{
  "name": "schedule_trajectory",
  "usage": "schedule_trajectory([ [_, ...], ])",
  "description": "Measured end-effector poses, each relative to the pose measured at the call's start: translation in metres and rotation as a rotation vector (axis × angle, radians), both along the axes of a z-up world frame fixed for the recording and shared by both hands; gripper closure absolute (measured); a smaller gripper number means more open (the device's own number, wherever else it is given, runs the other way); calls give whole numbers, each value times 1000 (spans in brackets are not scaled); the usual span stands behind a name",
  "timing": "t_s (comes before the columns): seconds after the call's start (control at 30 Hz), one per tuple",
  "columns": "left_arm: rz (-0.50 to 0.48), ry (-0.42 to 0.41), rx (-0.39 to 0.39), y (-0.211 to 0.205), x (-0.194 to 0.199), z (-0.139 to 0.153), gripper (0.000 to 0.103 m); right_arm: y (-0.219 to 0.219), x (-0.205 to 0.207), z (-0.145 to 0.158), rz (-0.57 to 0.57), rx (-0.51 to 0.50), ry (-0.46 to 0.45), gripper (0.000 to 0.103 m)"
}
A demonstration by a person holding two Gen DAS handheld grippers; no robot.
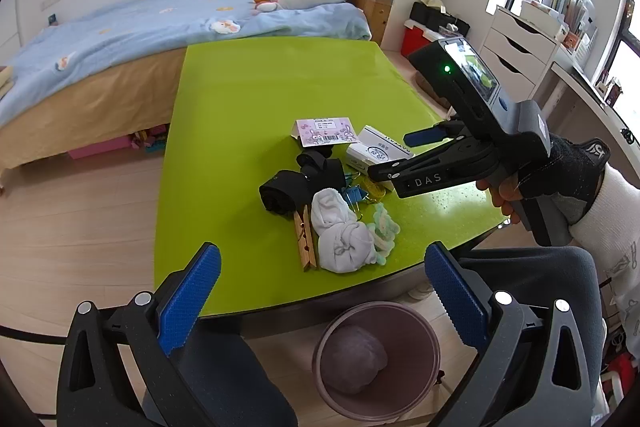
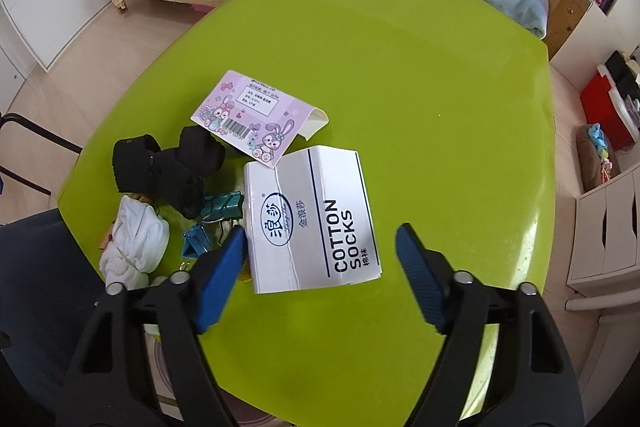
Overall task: Collect trash
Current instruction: 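Grasp the white cotton socks box with the right tool while the left tool grasps the pink box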
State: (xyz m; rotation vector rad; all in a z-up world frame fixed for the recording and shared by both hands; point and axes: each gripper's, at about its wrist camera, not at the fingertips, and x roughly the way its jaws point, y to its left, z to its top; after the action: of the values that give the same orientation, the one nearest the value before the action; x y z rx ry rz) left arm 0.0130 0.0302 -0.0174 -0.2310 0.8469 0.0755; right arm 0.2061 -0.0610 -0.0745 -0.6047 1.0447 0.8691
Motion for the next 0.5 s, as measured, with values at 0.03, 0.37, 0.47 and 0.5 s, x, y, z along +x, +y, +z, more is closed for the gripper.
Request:
schedule_trajectory([
  [0.03, 1, -1, -1, 0, 0, 0, 5, 0, 1, 0, -2, 5, 1, 40],
  [0.37, -21, -2, 7, -1, 16, 6, 5, -24, -9, 15, -51, 119, 7, 55],
  [0.47, -28, -4, 2, 0, 28, 10, 5, -38, -14, 23, -80, 158, 14, 55],
  [0.5, -30, -5, 4, 0, 31, 10, 5, -43, -15, 26, -91, 172, 15, 55],
])
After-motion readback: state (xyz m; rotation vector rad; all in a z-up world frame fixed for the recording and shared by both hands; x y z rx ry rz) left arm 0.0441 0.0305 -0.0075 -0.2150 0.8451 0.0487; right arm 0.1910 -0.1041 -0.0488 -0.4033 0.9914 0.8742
